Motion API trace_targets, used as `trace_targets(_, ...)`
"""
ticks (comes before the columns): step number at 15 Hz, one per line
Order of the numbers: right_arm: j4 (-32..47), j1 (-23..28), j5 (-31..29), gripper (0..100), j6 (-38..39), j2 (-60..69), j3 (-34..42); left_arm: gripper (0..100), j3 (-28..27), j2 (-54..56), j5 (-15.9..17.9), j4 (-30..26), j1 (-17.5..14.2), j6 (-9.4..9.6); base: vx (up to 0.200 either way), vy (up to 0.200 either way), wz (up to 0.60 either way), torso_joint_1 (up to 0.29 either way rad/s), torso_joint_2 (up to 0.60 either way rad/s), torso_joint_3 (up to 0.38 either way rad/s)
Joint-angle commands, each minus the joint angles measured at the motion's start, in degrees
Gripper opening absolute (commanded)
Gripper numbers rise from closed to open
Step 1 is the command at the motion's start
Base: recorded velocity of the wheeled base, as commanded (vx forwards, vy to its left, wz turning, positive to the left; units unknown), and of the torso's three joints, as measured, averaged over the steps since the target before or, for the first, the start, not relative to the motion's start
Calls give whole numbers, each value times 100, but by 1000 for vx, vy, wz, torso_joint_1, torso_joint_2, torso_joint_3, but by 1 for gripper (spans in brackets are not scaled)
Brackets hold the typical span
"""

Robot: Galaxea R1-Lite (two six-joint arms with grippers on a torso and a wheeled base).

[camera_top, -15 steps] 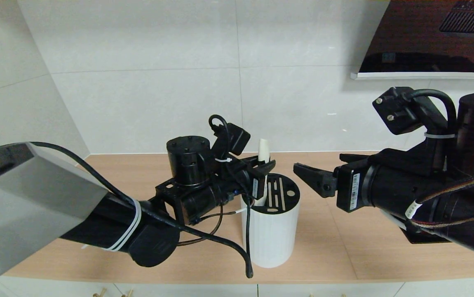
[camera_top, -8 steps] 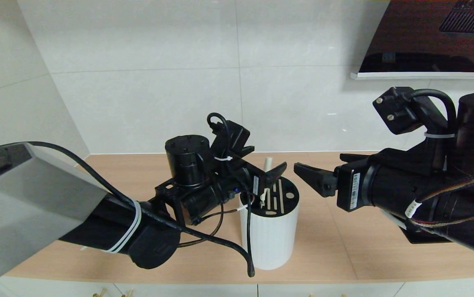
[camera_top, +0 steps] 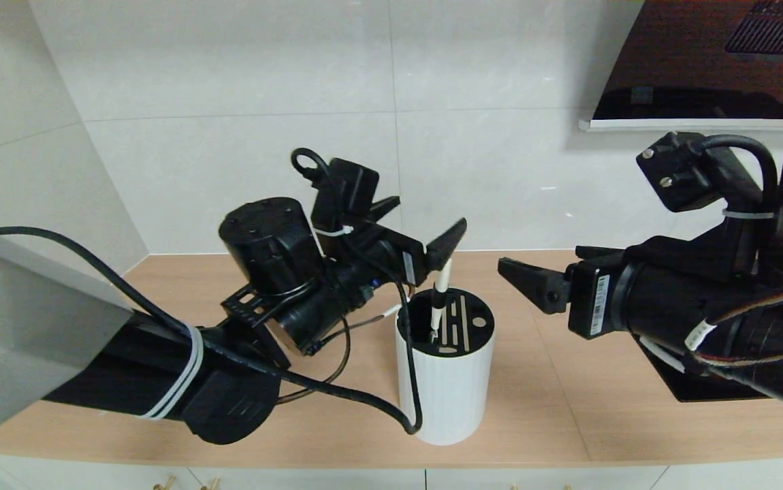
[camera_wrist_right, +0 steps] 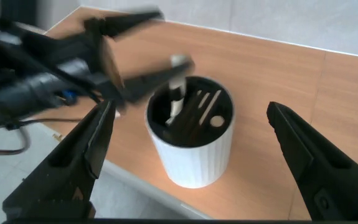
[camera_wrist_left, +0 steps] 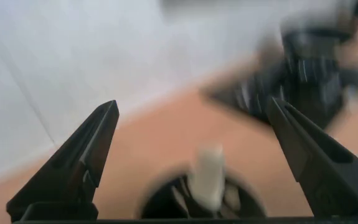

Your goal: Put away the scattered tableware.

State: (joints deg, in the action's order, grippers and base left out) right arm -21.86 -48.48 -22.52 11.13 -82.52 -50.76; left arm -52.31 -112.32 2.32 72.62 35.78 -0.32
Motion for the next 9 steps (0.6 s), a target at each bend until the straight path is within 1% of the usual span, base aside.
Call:
trace_targets(1,-11,629,-95,100,12,579,14,100,415,817,-320,595,-458,-74,0,0,0,0,0,0)
trace_targets(2,-3,832,-121,100,30,772,58,100,661,1125,-390,736,-642,-83,0,0,0,0,0,0)
trace_targets(3,-11,1157,-174,100,38,1203,427,100,1197,1635,-399,789,-968,-100,0,0,0,0,0,0)
trace_targets(5,-11,1711,-148,100,3,2108,1165,100,2181,2505,-381,771,-1433,-109,0,0,0,0,0,0)
trace_targets(6,6,2071,-130,100,3,2759,1622,100,2744,3094,-381,762,-1732,-118,0,0,0,0,0,0)
trace_targets(7,6,2229,-121,100,3,3260,2035,100,3157,3524,-381,710,-1943,-153,0,0,0,0,0,0)
trace_targets(8,6,2387,-121,100,3,3901,2448,100,3667,4061,-390,560,-2066,-250,0,0,0,0,0,0)
trace_targets(9,6,2510,-113,100,-6,4323,2606,100,3983,4482,-399,428,-2119,-311,0,0,0,0,0,0)
